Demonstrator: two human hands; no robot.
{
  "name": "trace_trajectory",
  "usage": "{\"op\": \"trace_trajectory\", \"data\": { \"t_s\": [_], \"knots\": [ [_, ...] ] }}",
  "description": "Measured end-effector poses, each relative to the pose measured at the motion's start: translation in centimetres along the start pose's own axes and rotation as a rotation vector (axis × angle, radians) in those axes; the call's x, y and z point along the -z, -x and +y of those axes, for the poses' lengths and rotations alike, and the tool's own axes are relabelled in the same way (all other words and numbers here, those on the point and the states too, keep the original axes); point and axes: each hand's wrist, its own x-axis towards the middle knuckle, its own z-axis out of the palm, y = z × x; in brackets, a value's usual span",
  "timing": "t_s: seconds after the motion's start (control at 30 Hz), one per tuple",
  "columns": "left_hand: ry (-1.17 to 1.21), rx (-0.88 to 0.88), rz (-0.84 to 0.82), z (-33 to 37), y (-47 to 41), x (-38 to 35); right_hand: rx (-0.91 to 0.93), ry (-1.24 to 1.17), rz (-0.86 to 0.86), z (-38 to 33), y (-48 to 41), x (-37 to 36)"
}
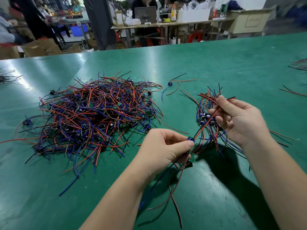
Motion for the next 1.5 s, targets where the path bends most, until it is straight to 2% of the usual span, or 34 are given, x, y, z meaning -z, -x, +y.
{"op": "trace_trajectory", "data": {
  "t_s": [0.17,0.4,0.63,0.8,0.93,1.1,1.17,1.23,1.37,1.5],
  "knots": [
    [-0.033,0.011,-0.002,-0.3,-0.2,0.2,0.050,0.059,0.029,0.0,0.0,0.2],
    [-0.216,-0.009,0.057,-1.3,-1.0,1.3,0.123,0.032,-0.085,-0.5,-0.2,0.4],
    [-0.392,-0.050,0.103,-1.9,-1.4,1.9,0.143,0.068,-0.036,-0.1,-0.6,0.7],
    [-0.342,0.020,0.002,-1.9,-1.1,1.9,0.284,0.132,-0.052,-0.1,-0.2,0.4],
    [-0.566,-0.014,-0.042,-2.1,-1.2,2.3,0.231,0.158,-0.044,0.2,-0.3,0.4],
    [-0.635,-0.060,-0.020,-2.1,-1.3,2.4,0.200,0.214,-0.052,0.1,-0.4,0.4],
    [-0.529,-0.017,0.034,-1.8,-1.2,2.2,0.147,0.197,-0.056,0.1,-0.7,0.7],
    [-0.248,0.064,0.060,-1.0,-1.0,2.0,0.069,0.220,-0.055,0.2,-1.1,0.8],
    [0.316,0.173,0.031,0.9,-0.8,2.2,-0.013,0.416,-0.055,1.3,-1.4,0.6],
    [0.686,0.125,0.100,1.6,-1.0,2.7,-0.043,0.523,-0.175,1.9,-0.7,0.5]
  ]
}}
